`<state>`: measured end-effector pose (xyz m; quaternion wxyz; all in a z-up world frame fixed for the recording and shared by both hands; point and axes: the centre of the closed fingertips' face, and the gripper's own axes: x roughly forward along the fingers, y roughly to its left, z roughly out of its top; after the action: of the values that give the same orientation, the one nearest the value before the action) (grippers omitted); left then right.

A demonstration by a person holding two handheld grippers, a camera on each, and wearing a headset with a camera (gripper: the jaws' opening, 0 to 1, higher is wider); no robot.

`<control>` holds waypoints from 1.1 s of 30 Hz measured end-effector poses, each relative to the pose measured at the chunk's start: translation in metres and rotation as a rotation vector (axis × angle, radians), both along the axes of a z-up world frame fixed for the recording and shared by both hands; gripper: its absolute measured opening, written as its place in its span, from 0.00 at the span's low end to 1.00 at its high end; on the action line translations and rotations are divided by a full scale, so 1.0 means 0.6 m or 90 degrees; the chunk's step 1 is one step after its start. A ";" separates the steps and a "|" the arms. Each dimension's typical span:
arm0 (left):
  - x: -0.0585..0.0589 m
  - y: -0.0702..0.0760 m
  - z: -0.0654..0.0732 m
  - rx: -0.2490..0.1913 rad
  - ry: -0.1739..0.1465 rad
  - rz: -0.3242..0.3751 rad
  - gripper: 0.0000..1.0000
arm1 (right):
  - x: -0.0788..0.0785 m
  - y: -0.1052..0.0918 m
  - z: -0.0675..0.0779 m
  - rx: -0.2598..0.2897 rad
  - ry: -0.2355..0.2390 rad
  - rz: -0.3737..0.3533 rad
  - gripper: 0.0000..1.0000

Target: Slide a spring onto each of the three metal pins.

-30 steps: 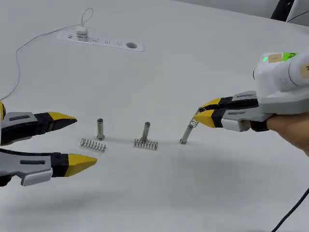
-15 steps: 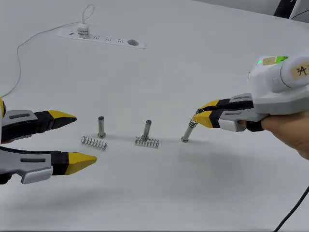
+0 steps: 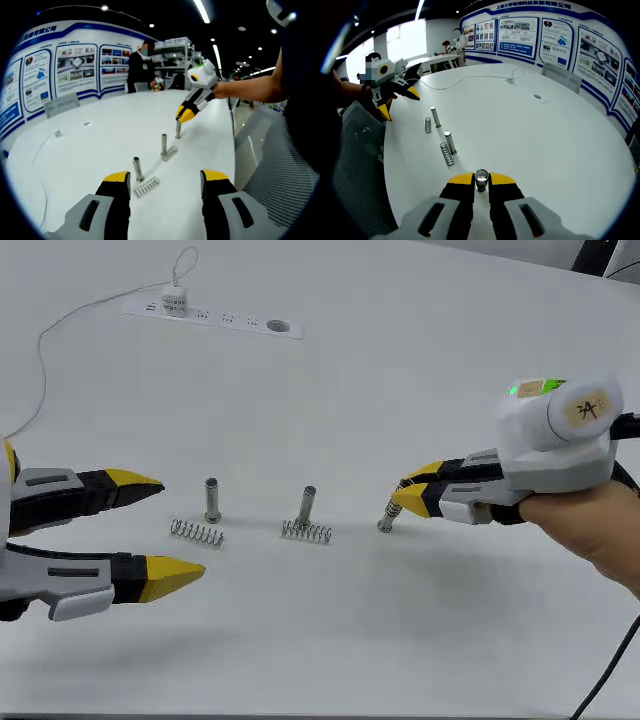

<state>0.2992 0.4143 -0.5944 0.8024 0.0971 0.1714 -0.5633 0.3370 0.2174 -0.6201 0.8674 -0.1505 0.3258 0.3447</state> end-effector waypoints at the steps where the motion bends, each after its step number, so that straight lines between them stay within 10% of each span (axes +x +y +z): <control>1: 0.000 0.000 0.000 0.000 0.000 0.000 0.58 | 0.000 0.000 -0.002 0.000 0.000 0.000 0.12; 33: -0.008 -0.013 0.000 0.004 -0.004 -0.022 0.57 | -0.040 -0.013 -0.056 -0.018 0.052 -0.017 0.15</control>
<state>0.2942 0.4066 -0.5941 0.7927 0.1045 0.1690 -0.5763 0.3133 0.2097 -0.6537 0.8554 -0.1443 0.3681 0.3347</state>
